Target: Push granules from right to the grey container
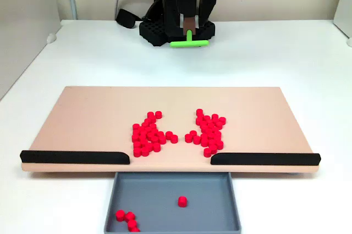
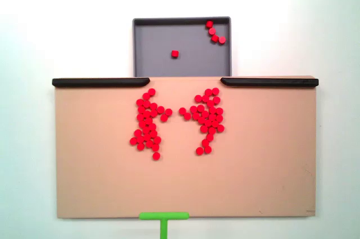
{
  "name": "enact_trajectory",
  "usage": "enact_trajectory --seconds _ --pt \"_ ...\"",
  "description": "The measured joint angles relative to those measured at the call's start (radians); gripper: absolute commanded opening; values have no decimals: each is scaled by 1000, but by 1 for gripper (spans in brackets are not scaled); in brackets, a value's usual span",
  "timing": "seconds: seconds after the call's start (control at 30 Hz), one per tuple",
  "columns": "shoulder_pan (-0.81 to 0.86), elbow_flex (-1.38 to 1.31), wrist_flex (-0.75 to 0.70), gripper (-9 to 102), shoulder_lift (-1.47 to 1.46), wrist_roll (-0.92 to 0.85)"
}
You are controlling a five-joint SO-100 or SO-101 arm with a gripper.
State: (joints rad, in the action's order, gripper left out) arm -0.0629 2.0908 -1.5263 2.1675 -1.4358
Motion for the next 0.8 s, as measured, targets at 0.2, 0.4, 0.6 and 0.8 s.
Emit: enact_trajectory --seconds 0.2,0.4,0.6,0.8 --pt "9 0 0 0 -34 -89" --pt "11 0 0 0 -34 -100" --pt "11 0 0 0 -34 -100" --pt "11 0 0 0 -34 -100"
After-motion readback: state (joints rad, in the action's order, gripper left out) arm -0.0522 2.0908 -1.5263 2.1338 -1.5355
